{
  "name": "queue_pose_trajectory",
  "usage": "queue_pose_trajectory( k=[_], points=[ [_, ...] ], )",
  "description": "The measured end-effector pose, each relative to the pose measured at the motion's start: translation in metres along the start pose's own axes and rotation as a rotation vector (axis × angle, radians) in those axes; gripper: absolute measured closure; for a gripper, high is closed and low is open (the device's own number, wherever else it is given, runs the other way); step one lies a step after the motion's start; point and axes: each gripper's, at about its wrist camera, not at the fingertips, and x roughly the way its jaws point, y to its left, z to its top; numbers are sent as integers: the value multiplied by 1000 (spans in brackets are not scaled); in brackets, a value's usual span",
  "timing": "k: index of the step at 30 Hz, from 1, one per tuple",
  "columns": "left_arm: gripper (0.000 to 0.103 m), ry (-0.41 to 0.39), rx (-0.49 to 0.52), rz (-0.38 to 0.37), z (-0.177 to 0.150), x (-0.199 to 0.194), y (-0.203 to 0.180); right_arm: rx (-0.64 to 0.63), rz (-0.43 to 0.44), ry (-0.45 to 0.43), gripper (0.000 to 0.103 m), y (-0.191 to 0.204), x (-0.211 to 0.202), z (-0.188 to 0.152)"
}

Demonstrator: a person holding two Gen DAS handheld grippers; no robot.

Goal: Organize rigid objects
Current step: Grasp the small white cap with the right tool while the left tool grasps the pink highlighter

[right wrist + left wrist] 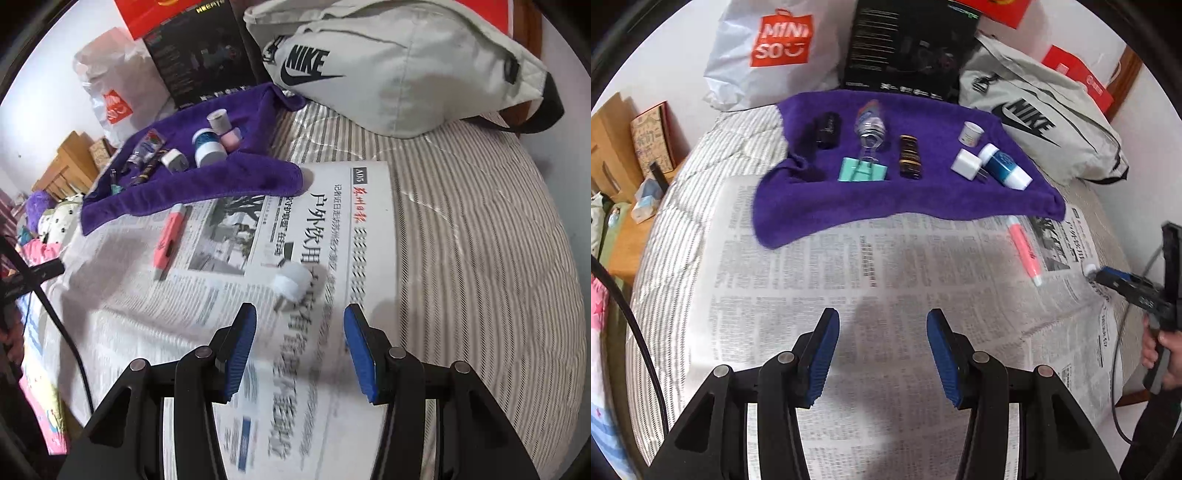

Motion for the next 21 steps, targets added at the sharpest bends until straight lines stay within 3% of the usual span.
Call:
queue_pose_trajectory(
  k=[4, 12, 21],
  points=[
    [56, 15, 29, -7, 5, 5, -13, -32, -35, 9, 57, 12, 17, 9],
    [56, 53, 78, -32, 15, 25, -41, -47, -69, -6, 79, 17, 33, 14],
    [56, 64, 157, -68, 41, 51, -98, -20, 8, -14, 79, 6, 22, 7]
  ],
)
